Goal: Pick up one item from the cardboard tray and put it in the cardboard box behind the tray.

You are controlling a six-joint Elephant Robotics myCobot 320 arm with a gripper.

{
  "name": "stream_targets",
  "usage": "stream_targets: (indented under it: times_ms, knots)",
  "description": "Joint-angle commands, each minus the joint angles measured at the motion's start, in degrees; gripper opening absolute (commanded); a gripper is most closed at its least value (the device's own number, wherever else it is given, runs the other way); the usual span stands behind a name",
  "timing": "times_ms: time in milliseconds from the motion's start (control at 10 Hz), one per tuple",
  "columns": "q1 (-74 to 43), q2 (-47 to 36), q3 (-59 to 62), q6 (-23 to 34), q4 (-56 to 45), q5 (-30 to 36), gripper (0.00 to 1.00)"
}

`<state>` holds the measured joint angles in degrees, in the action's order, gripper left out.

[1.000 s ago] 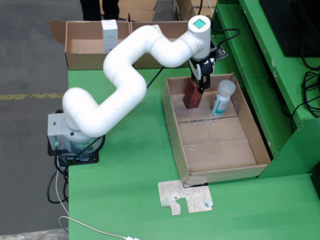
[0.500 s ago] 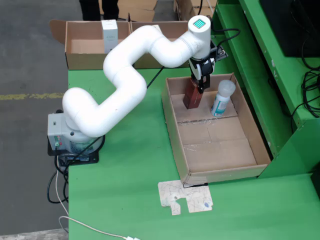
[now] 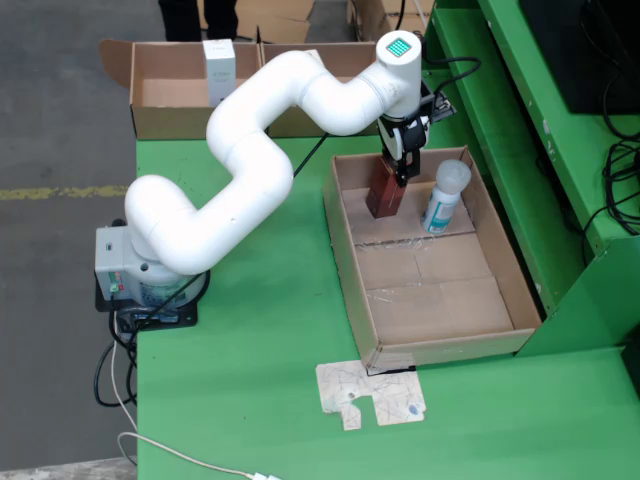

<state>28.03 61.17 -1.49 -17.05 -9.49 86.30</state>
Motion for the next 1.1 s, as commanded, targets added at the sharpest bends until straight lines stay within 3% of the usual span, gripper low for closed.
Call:
stream_targets:
  times_ms: [0,1000]
  knots:
    - [-0.31,-1.54,1.49,0.32,0.71,-0.17,0.00]
    - [-1.35,-4.46,1.49,1.64,1.17,0.37,0.00]
